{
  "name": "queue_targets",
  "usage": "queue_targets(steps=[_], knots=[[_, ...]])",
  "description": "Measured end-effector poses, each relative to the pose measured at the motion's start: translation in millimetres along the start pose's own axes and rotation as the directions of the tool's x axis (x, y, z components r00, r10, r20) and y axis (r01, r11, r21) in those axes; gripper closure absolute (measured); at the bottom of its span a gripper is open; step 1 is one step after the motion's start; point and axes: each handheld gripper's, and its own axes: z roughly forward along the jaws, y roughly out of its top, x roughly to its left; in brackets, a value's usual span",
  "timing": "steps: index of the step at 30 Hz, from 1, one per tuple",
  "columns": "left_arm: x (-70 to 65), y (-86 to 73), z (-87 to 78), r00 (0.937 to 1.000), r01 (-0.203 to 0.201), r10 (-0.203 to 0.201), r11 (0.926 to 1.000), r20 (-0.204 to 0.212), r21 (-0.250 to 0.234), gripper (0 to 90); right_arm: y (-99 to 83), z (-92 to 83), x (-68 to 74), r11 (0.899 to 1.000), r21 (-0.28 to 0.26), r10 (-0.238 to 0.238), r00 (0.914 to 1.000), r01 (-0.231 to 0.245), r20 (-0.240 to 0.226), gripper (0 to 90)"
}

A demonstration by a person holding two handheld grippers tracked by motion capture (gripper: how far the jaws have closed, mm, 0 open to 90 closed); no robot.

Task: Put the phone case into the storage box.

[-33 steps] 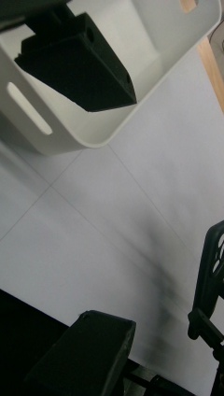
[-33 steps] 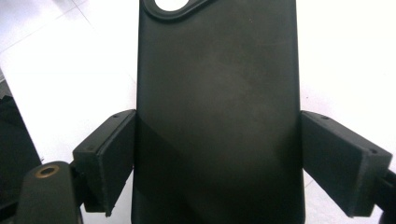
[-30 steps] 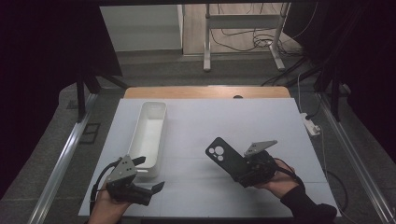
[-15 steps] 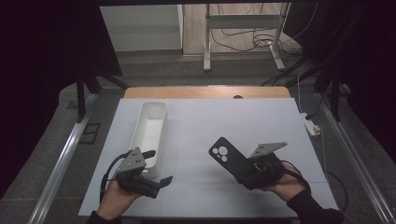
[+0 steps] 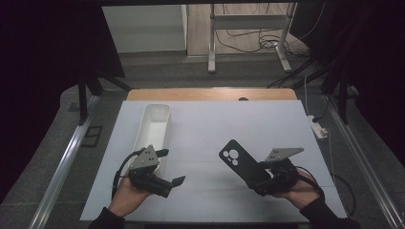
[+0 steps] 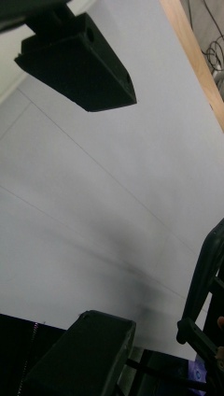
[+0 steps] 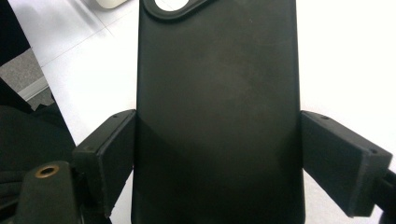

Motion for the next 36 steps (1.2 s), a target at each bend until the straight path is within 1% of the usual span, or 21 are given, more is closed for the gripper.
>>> queue_targets(steps=[3, 5, 8, 12, 15, 20, 23, 27, 29, 33, 34, 36], knots=[[0.6, 4.4, 5.0, 0.9998, -0.008, 0.008, 1.0000, 0.015, -0.005, 0.0, -2.4, -2.5, -0.7, 1.000, -0.006, 0.001, 1.0000, -0.001, -0.003, 14.7], [0.6, 5.8, 6.7, 0.9998, -0.011, 0.011, 0.9999, 0.018, -0.005, 0.0, -2.9, -2.9, -0.5, 1.000, -0.006, 0.004, 1.0000, -0.004, -0.003, 14.7], [0.9, 11.4, 14.0, 0.9992, -0.025, 0.026, 0.9997, 0.029, -0.006, 0.0, -5.3, -5.6, -0.8, 1.000, -0.011, 0.005, 1.0000, -0.005, -0.004, 14.7], [1.3, 15.2, 19.1, 0.9986, -0.030, 0.030, 0.9995, 0.044, -0.010, 0.0, -7.1, -8.2, -0.5, 1.000, -0.020, 0.006, 1.0000, -0.006, -0.008, 14.6], [1.4, 20.7, 26.5, 0.9974, -0.041, 0.041, 0.9991, 0.060, -0.012, 0.0, -9.1, -10.9, -0.3, 1.000, -0.027, 0.007, 0.9999, -0.007, -0.010, 14.6], [0.6, 24.9, 33.5, 0.9956, -0.049, 0.050, 0.9986, 0.079, -0.019, 0.0, -11.0, -13.2, 0.5, 0.999, -0.032, 0.006, 0.9998, -0.006, -0.016, 14.6], [-1.9, 25.2, 36.8, 0.9937, -0.049, 0.051, 0.9985, 0.100, -0.022, 0.0, -12.1, -14.2, 1.5, 0.999, -0.040, -0.003, 0.9997, 0.002, -0.026, 14.6], [-6.9, 22.2, 37.6, 0.9922, -0.061, 0.063, 0.9980, 0.108, -0.019, 0.0, -11.8, -13.1, 3.8, 0.999, -0.045, -0.014, 0.9992, 0.013, -0.038, 14.6], [-8.9, 20.7, 37.5, 0.9919, -0.065, 0.066, 0.9977, 0.108, -0.018, 0.0, -11.2, -11.8, 6.2, 0.999, -0.044, -0.028, 0.9983, 0.026, -0.051, 14.6], [-11.9, 18.0, 37.0, 0.9902, -0.069, 0.071, 0.9974, 0.120, -0.023, 0.0, -10.4, -9.5, 11.2, 0.998, -0.046, -0.053, 0.9957, 0.050, -0.076, 14.5], [-13.9, 16.8, 36.5, 0.9885, -0.074, 0.077, 0.9969, 0.130, -0.028, 0.0, -10.2, -8.9, 12.6, 0.997, -0.047, -0.057, 0.9949, 0.053, -0.084, 14.5], [-16.3, 15.8, 36.1, 0.9874, -0.080, 0.083, 0.9963, 0.134, -0.030, 0.0, -9.8, -8.0, 13.9, 0.997, -0.051, -0.064, 0.9932, 0.059, -0.098, 14.5]])
